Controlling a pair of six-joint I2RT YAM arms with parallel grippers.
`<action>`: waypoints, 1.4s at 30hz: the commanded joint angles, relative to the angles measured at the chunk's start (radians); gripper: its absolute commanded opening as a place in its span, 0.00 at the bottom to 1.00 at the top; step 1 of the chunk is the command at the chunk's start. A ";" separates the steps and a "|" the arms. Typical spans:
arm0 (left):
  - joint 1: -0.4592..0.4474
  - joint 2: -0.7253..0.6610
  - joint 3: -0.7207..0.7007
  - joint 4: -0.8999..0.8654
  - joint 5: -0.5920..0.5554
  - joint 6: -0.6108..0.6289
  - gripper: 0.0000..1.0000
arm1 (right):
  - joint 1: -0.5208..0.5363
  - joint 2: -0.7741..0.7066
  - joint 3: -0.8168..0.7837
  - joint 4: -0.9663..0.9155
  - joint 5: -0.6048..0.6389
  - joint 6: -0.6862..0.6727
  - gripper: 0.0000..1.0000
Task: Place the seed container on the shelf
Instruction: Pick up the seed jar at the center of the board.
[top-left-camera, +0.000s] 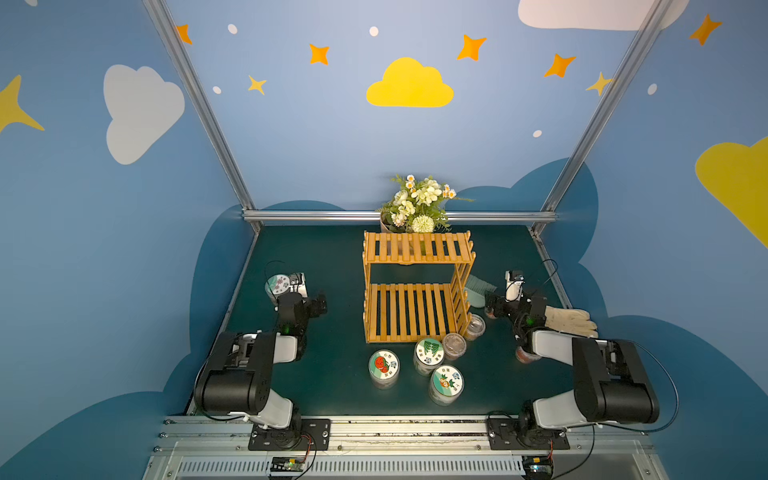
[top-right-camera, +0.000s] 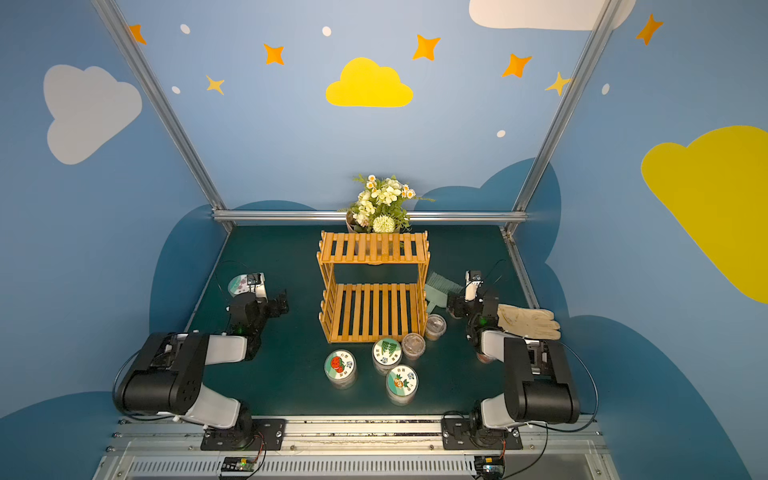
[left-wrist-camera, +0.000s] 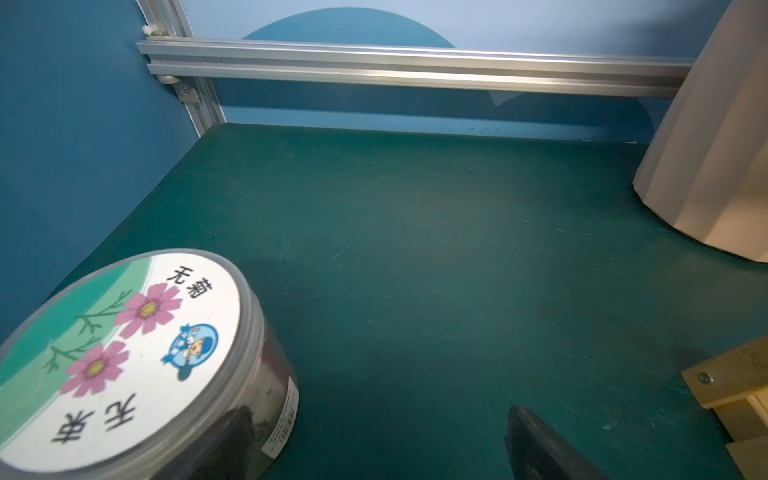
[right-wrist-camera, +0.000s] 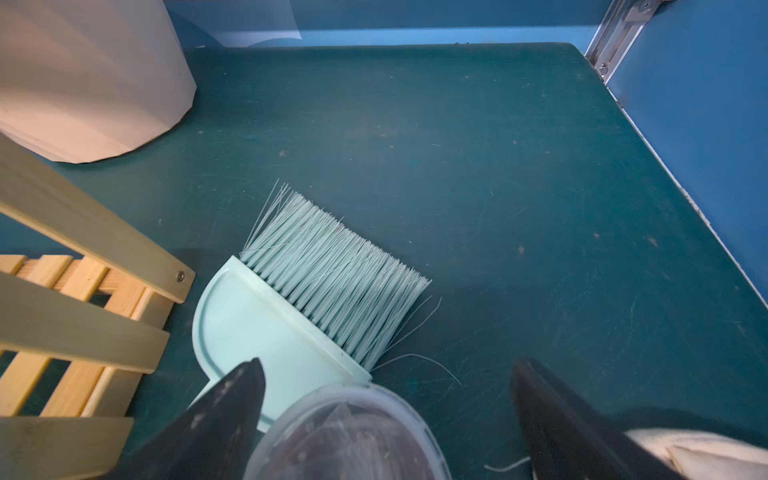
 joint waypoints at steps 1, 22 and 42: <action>0.001 0.009 0.017 -0.005 -0.016 -0.003 1.00 | 0.005 0.007 0.025 -0.015 0.008 -0.002 0.98; -0.007 -0.426 -0.082 -0.266 -0.132 -0.116 1.00 | 0.037 -0.312 0.132 -0.502 0.133 0.125 0.98; 0.000 -0.691 0.348 -1.083 0.666 -0.437 1.00 | -0.056 -0.348 0.498 -1.216 -0.157 0.385 0.79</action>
